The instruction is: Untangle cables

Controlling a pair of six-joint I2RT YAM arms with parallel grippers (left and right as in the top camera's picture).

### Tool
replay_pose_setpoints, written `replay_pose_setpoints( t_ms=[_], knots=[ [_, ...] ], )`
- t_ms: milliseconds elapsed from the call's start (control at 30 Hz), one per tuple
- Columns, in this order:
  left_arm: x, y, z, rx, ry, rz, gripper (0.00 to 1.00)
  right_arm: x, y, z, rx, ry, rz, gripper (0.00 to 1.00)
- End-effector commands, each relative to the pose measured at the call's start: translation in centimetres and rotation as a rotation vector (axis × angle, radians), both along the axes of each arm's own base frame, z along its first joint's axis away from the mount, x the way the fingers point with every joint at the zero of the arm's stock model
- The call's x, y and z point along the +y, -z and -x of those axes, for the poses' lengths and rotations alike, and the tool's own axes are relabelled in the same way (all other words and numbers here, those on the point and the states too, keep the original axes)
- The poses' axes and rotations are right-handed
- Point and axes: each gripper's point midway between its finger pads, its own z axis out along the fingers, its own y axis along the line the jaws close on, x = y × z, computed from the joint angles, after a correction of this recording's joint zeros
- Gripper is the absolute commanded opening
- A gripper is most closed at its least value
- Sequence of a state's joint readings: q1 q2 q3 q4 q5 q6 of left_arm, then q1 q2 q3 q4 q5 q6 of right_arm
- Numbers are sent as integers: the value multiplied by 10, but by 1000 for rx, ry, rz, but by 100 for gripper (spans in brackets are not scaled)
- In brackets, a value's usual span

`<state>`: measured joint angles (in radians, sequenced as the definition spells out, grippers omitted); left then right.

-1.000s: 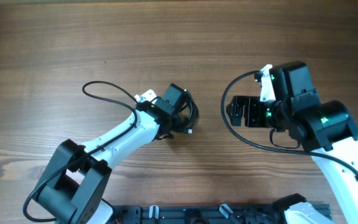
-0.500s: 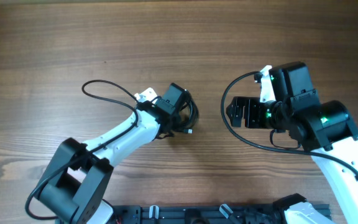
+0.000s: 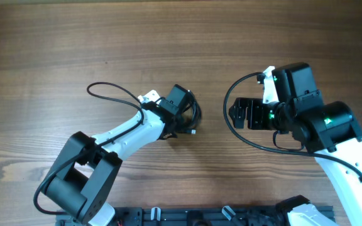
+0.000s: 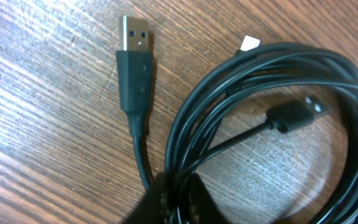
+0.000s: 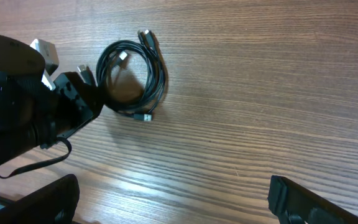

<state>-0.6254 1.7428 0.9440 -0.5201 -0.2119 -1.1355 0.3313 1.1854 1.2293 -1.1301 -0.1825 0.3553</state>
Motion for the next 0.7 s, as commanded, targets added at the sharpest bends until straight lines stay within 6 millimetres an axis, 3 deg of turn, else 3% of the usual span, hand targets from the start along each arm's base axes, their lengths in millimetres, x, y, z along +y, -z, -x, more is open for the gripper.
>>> replay_pose_setpoints(
  t_ms=[0,200,300,400,567,667],
  knots=[
    [0,0,-5,-10,-8,0,4,4,-5,-1,0,0,-18,100],
    [-6,-5,-13,-44,25,14,4,2,-4,-2,-2,1,-10,100],
    [-16,-24,-21,-85,130,23,4,-4,-2,-6,-13,21,30,98],
    [-24,-61,-30,-160,257,17,4,-5,0,-10,-25,9,51,91],
    [-29,-122,-36,-296,377,21,4,-4,8,-16,0,8,59,90],
    [-27,-159,-34,-393,432,28,4,1,15,-17,13,-47,67,78]
  ],
)
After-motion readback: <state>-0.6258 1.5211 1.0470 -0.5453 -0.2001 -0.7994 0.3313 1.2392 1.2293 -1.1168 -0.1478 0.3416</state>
